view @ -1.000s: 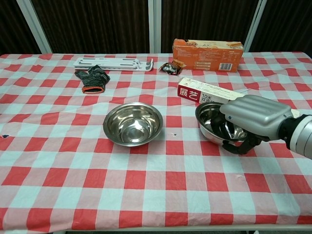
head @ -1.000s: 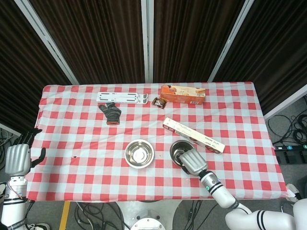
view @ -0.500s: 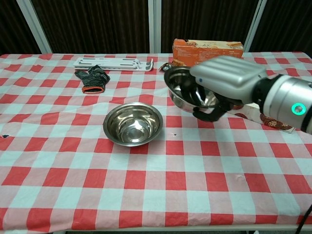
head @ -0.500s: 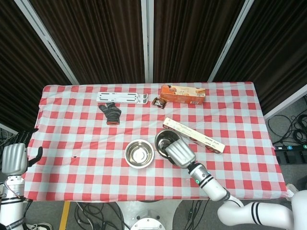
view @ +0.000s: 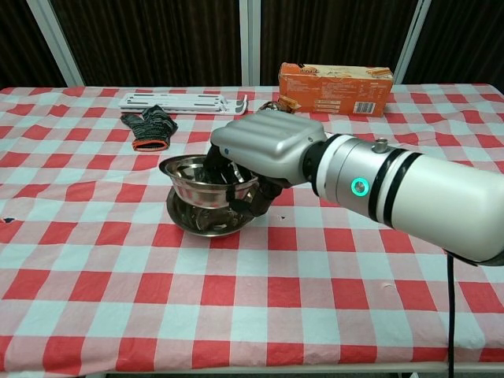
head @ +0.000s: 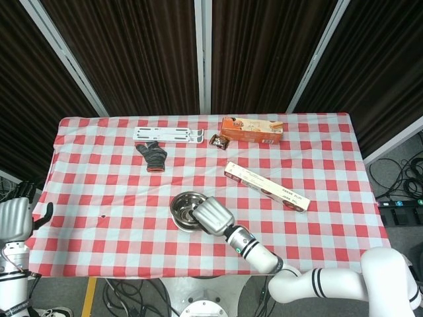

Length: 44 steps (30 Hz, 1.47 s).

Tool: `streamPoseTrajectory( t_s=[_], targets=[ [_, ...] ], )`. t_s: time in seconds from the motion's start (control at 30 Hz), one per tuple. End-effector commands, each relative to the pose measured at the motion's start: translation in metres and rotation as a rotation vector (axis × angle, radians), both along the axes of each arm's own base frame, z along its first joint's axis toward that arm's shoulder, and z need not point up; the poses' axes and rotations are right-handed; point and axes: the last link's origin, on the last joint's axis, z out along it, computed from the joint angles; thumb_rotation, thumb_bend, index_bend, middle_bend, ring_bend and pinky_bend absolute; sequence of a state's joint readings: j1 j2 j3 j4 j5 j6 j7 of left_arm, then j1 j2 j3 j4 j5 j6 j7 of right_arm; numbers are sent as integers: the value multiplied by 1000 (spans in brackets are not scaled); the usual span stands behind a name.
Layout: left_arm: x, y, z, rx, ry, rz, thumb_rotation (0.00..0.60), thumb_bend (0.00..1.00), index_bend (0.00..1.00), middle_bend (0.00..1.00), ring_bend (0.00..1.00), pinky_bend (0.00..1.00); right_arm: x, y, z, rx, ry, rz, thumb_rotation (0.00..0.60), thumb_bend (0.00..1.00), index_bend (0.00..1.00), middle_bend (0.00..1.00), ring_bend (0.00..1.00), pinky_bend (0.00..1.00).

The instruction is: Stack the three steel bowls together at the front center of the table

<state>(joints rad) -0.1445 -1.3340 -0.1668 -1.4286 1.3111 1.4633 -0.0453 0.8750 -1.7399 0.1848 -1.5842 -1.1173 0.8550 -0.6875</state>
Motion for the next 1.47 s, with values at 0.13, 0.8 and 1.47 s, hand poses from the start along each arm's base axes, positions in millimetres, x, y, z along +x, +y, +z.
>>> streamPoseTrajectory(
  t_s=[0.13, 0.8, 1.47],
  targets=[
    [-3, 0, 0, -5, 5, 6, 600, 417, 262, 293, 216, 303, 1, -3, -9, 2, 25, 8, 600, 367, 665, 521, 449, 554],
    [0, 0, -1, -4, -6, -4, 600, 412, 262, 292, 216, 303, -20, -3, 97, -164, 108, -5, 600, 0, 0, 0, 0, 0],
    [20, -39, -14, -192, 49, -147, 600, 336, 262, 289, 216, 293, -257, 121, 253, -589, 127, -579, 600, 0, 0, 0, 0, 0]
  ],
)
